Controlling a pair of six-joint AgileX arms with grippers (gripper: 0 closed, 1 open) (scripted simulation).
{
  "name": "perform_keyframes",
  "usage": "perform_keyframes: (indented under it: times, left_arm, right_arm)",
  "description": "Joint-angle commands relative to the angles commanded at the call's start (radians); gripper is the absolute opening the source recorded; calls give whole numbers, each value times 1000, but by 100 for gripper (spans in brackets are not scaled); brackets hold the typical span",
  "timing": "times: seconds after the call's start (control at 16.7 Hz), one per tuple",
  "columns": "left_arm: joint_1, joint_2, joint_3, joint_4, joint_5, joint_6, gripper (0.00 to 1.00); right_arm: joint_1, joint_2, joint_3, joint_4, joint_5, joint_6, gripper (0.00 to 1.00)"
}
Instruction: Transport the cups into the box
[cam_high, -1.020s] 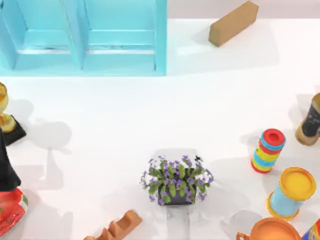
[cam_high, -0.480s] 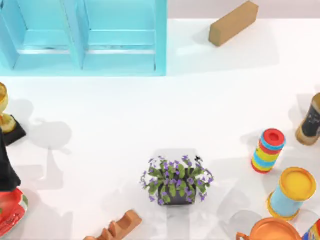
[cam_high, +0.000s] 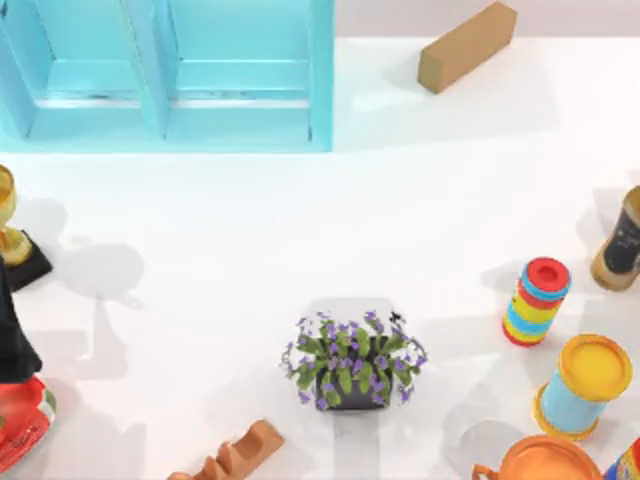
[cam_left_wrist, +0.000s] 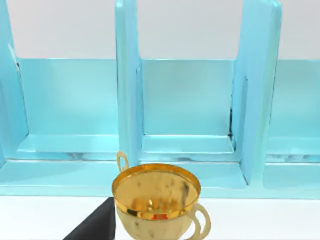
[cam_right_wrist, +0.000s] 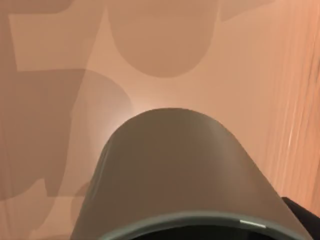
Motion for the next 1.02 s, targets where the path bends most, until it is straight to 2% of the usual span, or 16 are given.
perform_keyframes:
  times: [0.72, 1.02]
  left_arm:
    - [0, 0, 0, 0, 0, 0, 100]
    - [0, 0, 0, 0, 0, 0, 100]
  right_arm:
    - [0, 0, 0, 0, 0, 0, 98]
    - [0, 0, 0, 0, 0, 0, 100]
